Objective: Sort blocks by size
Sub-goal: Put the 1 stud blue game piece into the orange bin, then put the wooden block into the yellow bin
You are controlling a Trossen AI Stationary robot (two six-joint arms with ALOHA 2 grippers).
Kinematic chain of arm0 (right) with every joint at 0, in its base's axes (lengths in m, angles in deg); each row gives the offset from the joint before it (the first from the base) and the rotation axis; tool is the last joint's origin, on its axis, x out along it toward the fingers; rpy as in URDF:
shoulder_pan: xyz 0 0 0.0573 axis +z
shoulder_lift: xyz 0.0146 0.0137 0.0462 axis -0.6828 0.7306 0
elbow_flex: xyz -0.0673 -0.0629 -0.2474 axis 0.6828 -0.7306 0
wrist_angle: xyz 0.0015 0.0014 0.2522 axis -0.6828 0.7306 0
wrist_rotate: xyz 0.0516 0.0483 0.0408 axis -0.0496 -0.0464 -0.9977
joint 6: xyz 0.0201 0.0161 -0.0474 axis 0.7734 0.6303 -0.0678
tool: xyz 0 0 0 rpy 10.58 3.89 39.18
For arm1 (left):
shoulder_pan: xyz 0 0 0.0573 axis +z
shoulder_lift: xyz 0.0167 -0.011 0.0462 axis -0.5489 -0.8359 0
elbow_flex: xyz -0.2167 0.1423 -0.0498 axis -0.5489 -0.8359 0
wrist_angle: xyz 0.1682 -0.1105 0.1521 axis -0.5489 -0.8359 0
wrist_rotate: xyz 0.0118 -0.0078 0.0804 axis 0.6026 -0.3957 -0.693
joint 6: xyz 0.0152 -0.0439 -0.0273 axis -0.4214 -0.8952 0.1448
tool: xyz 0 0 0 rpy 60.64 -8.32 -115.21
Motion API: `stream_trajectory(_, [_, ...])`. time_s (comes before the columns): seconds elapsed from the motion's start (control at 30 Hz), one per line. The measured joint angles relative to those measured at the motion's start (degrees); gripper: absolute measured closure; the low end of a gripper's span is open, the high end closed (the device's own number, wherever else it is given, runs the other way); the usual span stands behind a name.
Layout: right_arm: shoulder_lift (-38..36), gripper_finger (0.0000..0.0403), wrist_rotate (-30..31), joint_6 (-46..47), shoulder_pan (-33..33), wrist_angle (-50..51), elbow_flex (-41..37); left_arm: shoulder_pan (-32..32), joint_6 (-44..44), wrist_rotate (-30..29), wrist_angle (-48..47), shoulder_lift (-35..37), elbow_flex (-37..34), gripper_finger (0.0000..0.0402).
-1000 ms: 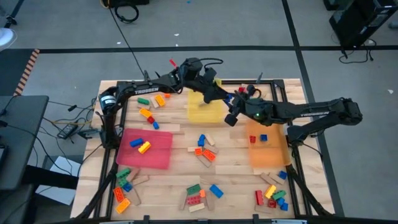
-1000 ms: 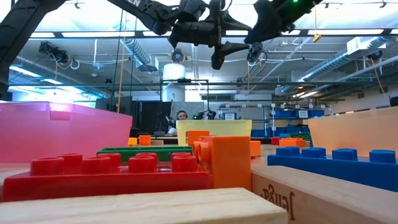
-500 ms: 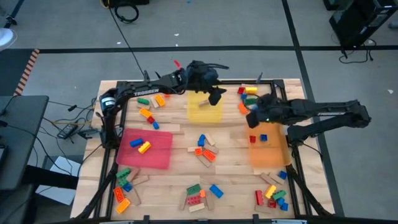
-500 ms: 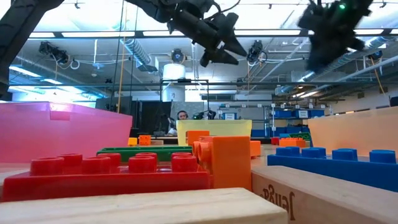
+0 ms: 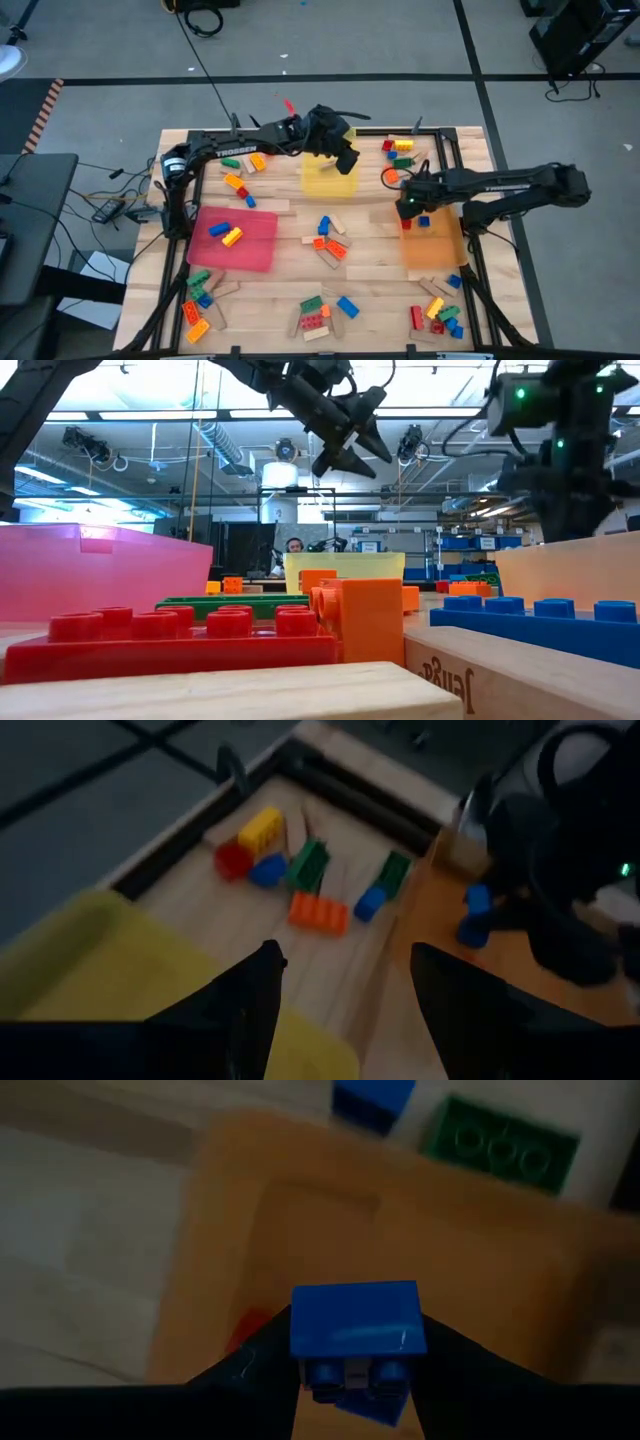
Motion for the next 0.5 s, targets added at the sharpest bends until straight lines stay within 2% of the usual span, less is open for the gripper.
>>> stream_trajectory(0.13, [0.00,0.0233,-0.51,0.50,-1.78,-2.05,-3.15,-1.30,-0.06,0.28,-0.75,0.00,0.00,0.0172])
stream_trajectory(0.3, [-0.02,0.0202,-0.50,0.44,-2.29,-2.67,-4.80,-3.56,-0.46,-0.15,-1.04,0.85,0.00,0.0172])
stream_trajectory(0.5, [-0.02,0.0165,0.06,-0.79,-2.27,-2.80,-4.85,-6.81,-1.48,-6.92,-3.59,3.95,0.00,0.0175])
